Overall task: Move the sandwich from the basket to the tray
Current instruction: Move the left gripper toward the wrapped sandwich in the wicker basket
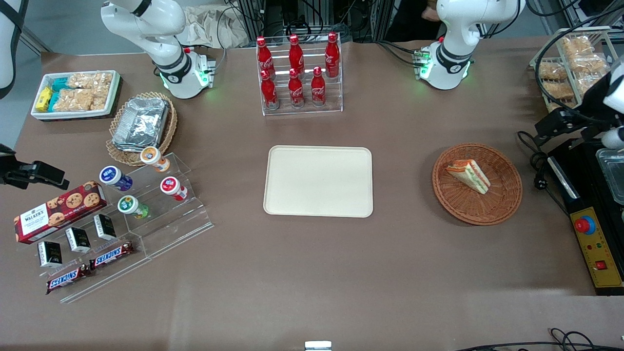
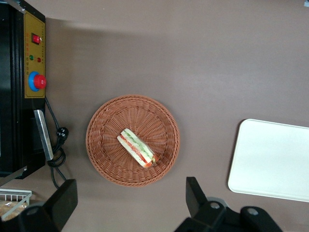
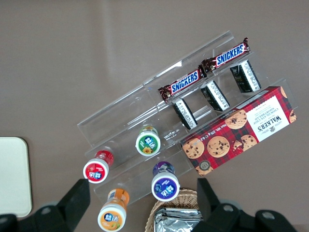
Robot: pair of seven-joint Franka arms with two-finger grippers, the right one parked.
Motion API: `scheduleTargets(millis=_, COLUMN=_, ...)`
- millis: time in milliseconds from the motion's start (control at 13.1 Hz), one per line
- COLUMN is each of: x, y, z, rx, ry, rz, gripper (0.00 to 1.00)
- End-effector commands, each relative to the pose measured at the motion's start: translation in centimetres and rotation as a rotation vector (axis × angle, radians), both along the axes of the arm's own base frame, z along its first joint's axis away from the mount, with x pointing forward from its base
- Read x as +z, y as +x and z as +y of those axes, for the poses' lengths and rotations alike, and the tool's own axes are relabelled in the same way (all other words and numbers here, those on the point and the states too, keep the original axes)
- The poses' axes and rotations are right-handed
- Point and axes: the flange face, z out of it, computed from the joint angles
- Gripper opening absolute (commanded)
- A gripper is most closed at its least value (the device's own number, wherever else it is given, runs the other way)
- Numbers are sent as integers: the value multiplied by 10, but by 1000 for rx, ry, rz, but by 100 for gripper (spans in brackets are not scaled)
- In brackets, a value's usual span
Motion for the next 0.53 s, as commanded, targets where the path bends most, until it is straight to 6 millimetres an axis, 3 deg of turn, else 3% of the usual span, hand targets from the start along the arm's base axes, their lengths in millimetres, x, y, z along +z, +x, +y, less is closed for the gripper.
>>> scheduleTargets(millis=0, x=5, y=2, z=2, rx=24, ry=-9, rz=7, gripper=100)
scheduleTargets(millis=152, x=-2, y=5, z=2, rx=75, ry=-3, rz=20, gripper=100)
scheduleTargets(millis=457, x=-44, y=-1, z=-7, rx=550, ry=15, rz=126, gripper=100)
